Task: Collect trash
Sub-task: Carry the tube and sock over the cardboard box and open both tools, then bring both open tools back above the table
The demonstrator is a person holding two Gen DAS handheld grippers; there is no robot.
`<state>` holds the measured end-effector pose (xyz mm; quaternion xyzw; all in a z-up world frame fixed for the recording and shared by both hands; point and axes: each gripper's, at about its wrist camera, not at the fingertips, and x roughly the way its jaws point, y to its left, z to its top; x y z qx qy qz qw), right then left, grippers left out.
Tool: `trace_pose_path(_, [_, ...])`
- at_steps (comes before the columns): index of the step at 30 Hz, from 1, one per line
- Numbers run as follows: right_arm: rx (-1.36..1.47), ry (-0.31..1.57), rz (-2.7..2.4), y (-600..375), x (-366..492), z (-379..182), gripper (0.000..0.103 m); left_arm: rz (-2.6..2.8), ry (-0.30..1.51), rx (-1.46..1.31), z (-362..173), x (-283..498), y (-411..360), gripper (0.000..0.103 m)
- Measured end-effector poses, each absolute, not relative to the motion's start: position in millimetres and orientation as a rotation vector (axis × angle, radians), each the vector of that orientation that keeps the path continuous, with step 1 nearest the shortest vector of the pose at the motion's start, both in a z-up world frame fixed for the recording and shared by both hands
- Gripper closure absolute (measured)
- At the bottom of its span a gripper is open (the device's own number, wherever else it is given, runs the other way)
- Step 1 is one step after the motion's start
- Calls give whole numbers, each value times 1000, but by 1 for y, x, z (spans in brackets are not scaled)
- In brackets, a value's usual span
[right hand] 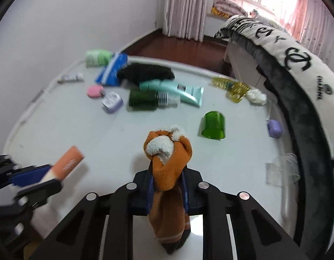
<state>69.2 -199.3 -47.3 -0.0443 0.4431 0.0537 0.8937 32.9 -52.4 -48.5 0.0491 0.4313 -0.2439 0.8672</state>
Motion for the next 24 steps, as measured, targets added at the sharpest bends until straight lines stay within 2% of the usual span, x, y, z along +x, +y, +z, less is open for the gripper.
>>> trace_pose_path(9, [-52,808,203,-189,-53,22,83,-484,853,98,-27,-32,-33,85])
trace_pose_path(17, [-49,958,301,-162,-154,-21,82,-474,977,129,-55,-129,-11,85])
trace_pose_path(19, [-37,1021,311,-158,-169,-41,78,-462,1048,129,-69,-150,-5,85])
trace_pose_path(20, [-40,1048,313,-156,-175,-50,72,-451,1076,135,-76,-159,-2,84])
trace_pose_path(21, [-47,1091,313,-153,-180,-63,66,-435,1107,144,-83,-168,1,76])
trace_pose_path(22, [-54,1120,303,-151,-184,-71,43,-415,1130,145,-90,-175,5,54])
trace_pose_path(23, [-62,1133,292,-149,-187,-77,27,-385,1144,142,-95,-179,8,42])
trace_pose_path(24, [-74,1136,281,-147,-190,-80,24,-348,1149,145,-98,-179,11,25])
